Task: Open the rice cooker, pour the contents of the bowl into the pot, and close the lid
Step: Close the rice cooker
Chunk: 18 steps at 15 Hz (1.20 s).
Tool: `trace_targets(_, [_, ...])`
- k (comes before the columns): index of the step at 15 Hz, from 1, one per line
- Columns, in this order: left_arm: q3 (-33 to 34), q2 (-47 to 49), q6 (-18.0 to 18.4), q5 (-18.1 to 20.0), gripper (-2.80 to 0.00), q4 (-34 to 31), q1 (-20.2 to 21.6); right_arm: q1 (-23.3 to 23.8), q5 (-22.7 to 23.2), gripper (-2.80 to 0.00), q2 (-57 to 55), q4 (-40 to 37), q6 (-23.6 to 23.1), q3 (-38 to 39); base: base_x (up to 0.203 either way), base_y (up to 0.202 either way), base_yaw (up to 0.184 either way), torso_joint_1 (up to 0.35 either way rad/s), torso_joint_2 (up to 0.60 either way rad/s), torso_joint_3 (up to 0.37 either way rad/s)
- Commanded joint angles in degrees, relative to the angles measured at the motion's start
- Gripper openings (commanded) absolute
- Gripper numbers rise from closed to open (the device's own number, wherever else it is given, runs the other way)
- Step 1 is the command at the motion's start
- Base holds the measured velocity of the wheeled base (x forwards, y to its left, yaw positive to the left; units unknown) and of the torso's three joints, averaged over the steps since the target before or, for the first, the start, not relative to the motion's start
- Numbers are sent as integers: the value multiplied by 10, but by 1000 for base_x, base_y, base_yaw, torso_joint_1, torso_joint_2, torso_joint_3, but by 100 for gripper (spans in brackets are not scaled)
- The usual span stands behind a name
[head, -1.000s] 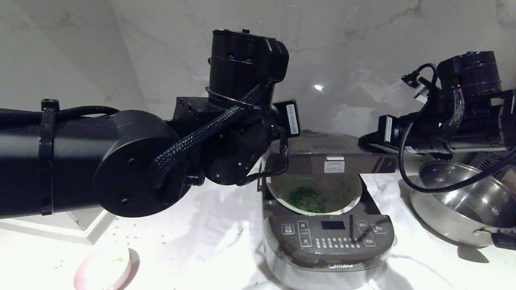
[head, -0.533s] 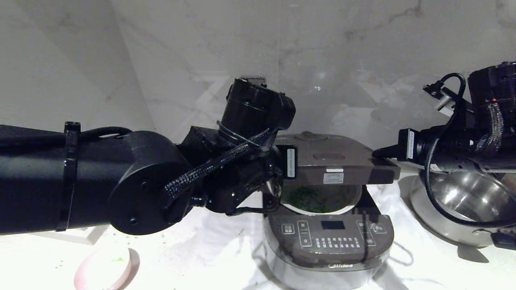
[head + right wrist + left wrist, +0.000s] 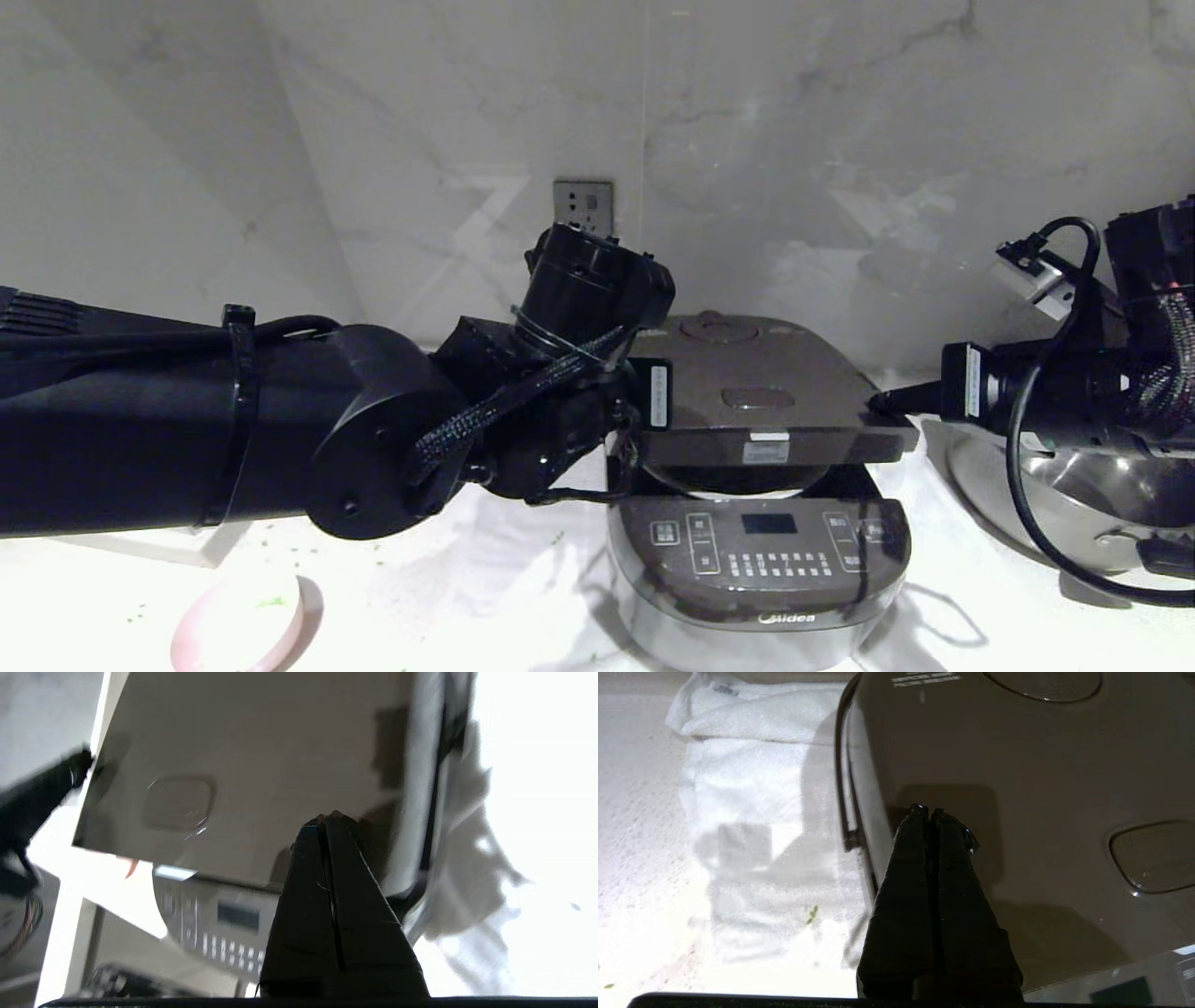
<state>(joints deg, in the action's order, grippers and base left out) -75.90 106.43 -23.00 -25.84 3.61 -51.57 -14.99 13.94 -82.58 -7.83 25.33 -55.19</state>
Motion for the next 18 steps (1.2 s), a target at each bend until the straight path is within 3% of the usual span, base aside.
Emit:
trace_targets(1, [19,-9,0,-1,-280,1,1,0,9,-280,-8,1,2,19,0,0,0,0,0,0])
trace_targets(7, [77,-46,1,18,-280,0,-3,3,11,-280,-38,15,2,21,0,0,0,0,0,0])
trace_targets(10, [95,-58,2,47,-280,0,-3,3,11,-280,-42,15,3,22,0,0,0,0,0,0])
trace_targets(18, [97,-11,-2,50,-280,23,-4,1,11,-280,-64,29,2,28,0,0,0,0,0,0])
